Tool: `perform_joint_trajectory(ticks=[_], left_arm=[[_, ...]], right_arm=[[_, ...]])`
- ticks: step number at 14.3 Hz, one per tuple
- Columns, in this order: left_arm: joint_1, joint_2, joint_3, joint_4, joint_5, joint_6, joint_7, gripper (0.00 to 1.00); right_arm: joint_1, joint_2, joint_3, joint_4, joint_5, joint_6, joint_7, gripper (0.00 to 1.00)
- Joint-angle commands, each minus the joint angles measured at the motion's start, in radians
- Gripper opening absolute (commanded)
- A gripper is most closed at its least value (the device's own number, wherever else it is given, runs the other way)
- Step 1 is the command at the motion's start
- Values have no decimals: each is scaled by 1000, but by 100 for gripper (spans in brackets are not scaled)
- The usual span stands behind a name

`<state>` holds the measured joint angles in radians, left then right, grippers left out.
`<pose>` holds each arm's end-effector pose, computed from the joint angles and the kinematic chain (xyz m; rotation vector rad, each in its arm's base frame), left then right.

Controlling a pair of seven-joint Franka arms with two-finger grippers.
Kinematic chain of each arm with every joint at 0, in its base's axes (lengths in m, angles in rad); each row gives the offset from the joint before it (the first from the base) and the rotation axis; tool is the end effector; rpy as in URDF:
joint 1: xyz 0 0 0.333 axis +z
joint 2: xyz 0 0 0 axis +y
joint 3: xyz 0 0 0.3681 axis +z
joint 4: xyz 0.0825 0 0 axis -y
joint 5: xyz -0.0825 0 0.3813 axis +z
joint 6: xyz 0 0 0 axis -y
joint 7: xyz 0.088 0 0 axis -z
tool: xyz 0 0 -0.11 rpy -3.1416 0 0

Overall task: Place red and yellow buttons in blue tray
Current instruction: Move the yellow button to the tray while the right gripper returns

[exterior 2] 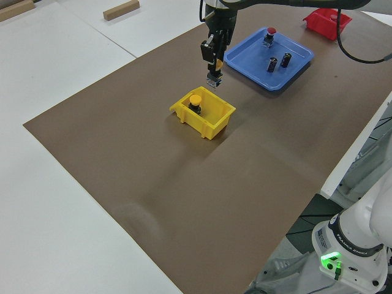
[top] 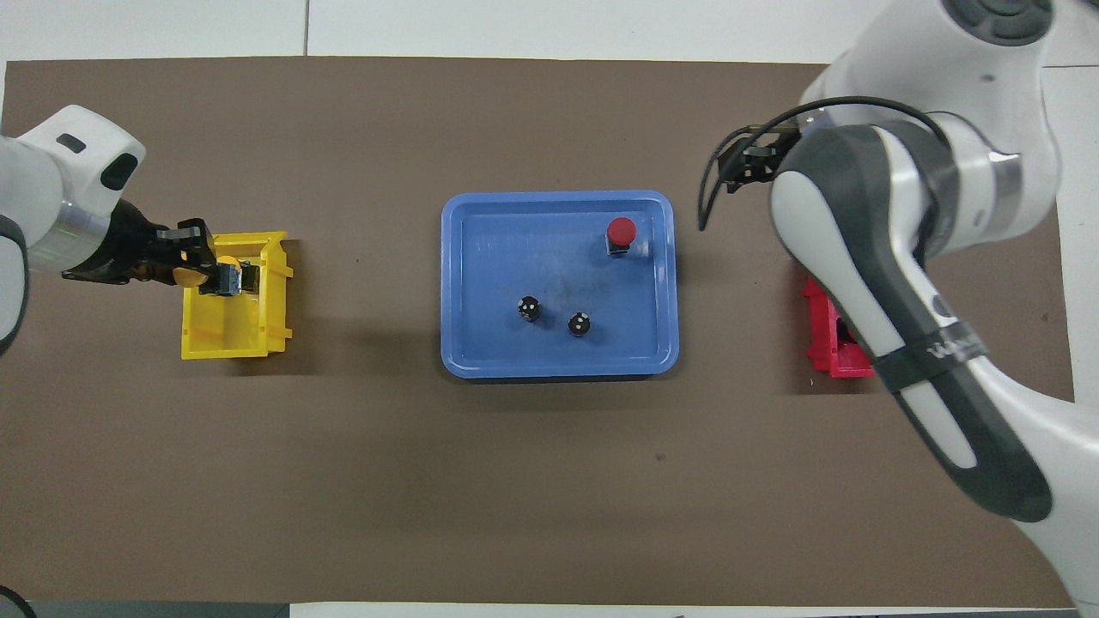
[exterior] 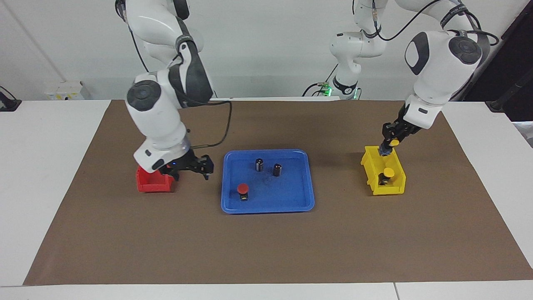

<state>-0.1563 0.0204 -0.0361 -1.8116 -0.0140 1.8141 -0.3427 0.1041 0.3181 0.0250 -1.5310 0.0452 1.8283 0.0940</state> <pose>0.5550 -0.1092 0.5690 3.1231 0.2406 -0.0329 0.6627 0.0875 0.5198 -3.0924 -0.0340 0.0407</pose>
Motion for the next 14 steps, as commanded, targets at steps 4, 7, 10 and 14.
perform_joint_trajectory(ticks=[4, 7, 10, 14], left_arm=[[-238, 114, 7, 34, 6, 151, -304, 2], [-346, 220, 7, 116, 8, 177, -459, 2], [-416, 363, 8, 274, 8, 162, -560, 2], [-470, 473, 10, 360, 12, 171, -585, 2]], right_arm=[[-133, -238, 15, -476, -5, 181, -248, 93], [-152, -274, 15, -589, -5, 282, -260, 91], [-178, -274, 15, -595, -5, 302, -257, 88], [-181, -290, 15, -647, -5, 329, -266, 77]])
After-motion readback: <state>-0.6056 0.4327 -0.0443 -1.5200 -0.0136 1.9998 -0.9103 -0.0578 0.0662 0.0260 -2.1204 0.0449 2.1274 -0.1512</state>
